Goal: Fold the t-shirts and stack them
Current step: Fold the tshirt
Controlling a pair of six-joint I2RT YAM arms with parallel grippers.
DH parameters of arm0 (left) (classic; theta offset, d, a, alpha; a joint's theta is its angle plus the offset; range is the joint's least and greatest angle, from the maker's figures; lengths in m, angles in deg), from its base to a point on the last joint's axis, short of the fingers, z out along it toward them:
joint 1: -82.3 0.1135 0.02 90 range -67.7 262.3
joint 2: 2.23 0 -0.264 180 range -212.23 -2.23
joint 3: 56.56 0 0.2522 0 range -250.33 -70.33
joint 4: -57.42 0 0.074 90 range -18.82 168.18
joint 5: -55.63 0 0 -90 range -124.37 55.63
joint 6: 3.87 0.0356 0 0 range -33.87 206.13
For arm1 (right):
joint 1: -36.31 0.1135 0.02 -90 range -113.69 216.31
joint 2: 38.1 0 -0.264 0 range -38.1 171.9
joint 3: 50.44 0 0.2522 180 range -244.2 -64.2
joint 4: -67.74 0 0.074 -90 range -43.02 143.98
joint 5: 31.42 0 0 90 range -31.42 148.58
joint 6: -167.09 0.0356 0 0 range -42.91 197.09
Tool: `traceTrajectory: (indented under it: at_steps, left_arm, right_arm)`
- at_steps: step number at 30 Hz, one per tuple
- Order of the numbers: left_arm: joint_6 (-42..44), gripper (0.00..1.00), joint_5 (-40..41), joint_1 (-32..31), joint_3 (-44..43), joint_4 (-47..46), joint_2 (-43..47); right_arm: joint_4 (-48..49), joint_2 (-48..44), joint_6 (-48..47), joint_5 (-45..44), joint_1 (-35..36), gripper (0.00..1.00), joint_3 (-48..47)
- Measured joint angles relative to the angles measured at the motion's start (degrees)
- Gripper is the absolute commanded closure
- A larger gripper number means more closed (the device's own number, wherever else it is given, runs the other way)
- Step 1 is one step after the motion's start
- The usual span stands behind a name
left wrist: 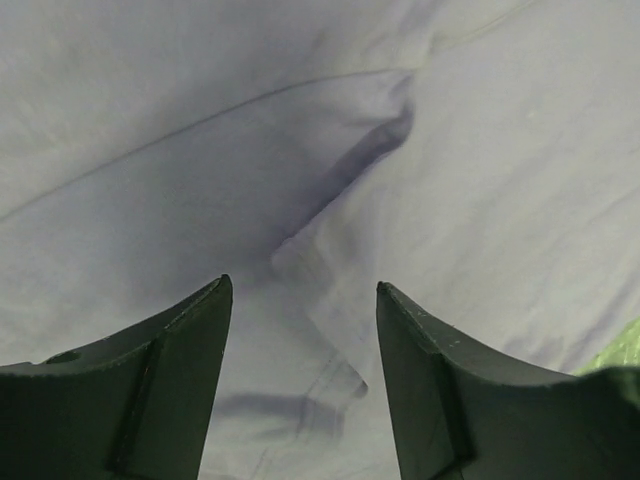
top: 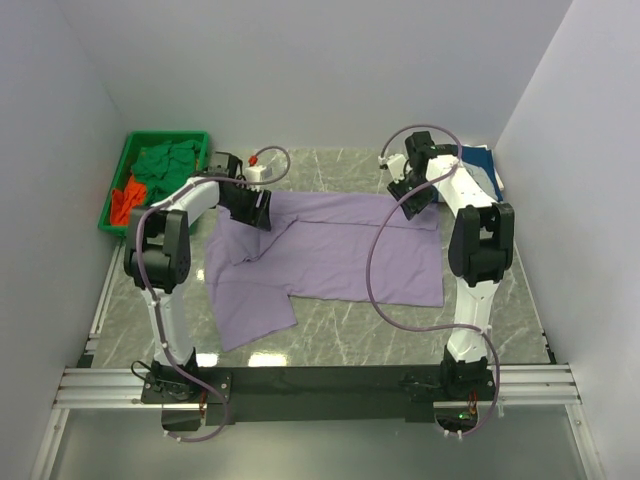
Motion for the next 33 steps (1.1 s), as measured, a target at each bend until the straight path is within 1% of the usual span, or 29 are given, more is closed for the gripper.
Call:
traceTrajectory:
  at_steps: [4, 9, 14, 18, 19, 21, 22, 25, 28, 30, 33]
  left_arm:
    - [0.0, 0.39, -0.2, -0.1, -0.1, 0.9, -2.3]
    - [0.3, 0.43, -2.7, -0.9, -1.0, 2.0, -3.4]
    - [2.2, 0.51, -6.3, -4.2, -1.1, 3.8, -3.4]
    - [4.7, 0.5, -9.2, -7.4, -1.1, 5.7, -3.3]
    - [5.4, 0.47, -9.9, -8.0, -1.1, 6.5, -3.2]
    - [6.7, 0.45, -10.8, -8.5, -0.9, 7.6, -2.4]
    - [6.9, 0.44, -10.9, -8.2, -0.4, 7.7, -1.5]
    - [7.6, 0.43, -10.2, -5.2, 2.2, 7.2, 3.3]
    - [7.9, 0.44, -6.5, -0.1, 5.6, 5.5, 8.8]
    - [8.4, 0.45, -3.3, 3.1, 7.5, 4.0, 10.8]
    - [9.6, 0.45, 1.4, 5.5, 11.0, 1.8, 11.5]
  right_arm:
    - [-0.4, 0.0, 0.1, 0.0, -0.2, 0.59, 0.3]
    - [-0.5, 0.0, 0.1, 0.0, -0.6, 0.59, 0.3]
    - [-0.5, -0.4, 0.1, -0.2, -1.6, 0.59, 1.4]
    - [-0.6, -2.0, 0.0, -0.5, -2.2, 0.6, 3.7]
    - [-0.7, -2.4, 0.0, -0.5, -2.2, 0.62, 4.1]
    - [-0.8, -2.9, 0.1, -0.5, -2.2, 0.64, 4.4]
    - [-0.8, -3.1, 0.1, -0.4, -2.2, 0.69, 4.5]
    - [-1.0, -3.5, 0.2, 0.1, -2.1, 0.76, 5.2]
    - [-0.7, -4.3, 0.3, 0.7, -1.5, 0.78, 8.4]
    - [-0.9, -4.4, 0.4, 0.8, -0.7, 0.8, 10.8]
    - [-0.7, -4.4, 0.4, 0.8, 0.8, 0.8, 14.5]
